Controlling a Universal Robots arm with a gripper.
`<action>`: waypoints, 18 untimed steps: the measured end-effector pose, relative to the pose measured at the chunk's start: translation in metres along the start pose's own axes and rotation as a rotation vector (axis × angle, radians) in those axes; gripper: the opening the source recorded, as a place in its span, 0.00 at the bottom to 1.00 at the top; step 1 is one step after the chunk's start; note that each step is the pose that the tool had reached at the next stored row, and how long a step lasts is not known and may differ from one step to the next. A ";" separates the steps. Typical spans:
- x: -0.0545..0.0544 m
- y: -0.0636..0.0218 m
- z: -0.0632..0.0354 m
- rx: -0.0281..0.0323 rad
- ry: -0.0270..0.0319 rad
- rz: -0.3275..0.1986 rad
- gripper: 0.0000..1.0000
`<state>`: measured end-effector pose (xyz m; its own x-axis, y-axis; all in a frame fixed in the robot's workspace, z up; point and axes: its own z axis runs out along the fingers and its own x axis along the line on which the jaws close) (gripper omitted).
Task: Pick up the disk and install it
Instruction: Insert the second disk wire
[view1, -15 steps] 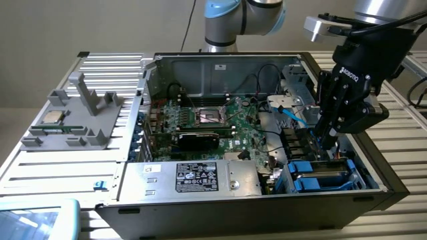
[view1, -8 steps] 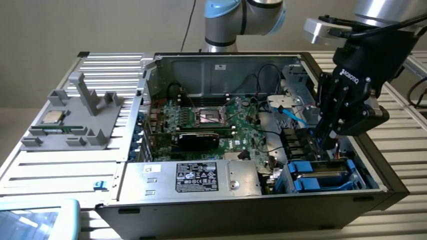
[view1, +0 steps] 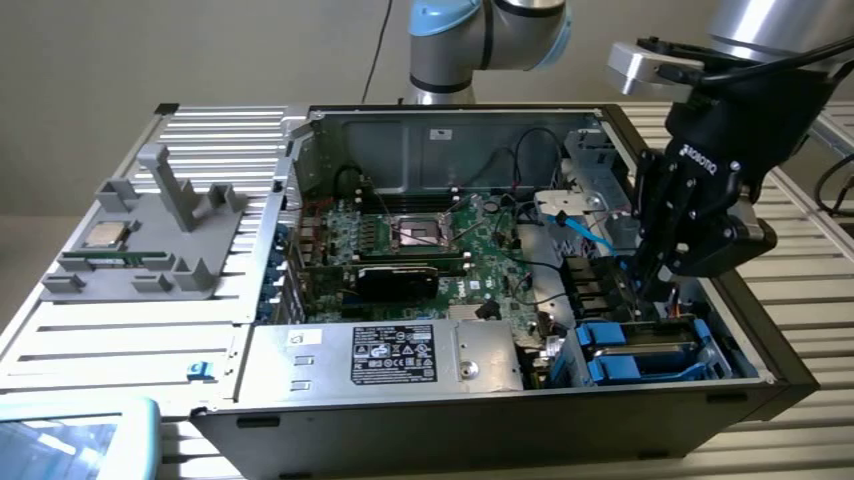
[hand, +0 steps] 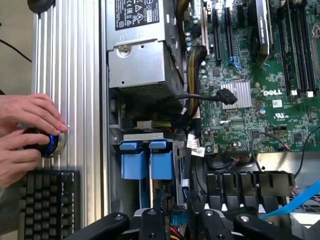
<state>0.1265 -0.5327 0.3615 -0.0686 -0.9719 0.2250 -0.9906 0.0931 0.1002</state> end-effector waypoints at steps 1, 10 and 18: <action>0.001 -0.0001 0.0001 -0.0003 -0.0034 0.000 0.31; 0.001 0.0000 0.0012 -0.0031 -0.0209 0.005 0.31; 0.001 0.0000 0.0015 -0.0044 -0.0266 0.009 0.16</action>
<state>0.1263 -0.5337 0.3603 -0.0802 -0.9765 0.2000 -0.9894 0.1023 0.1026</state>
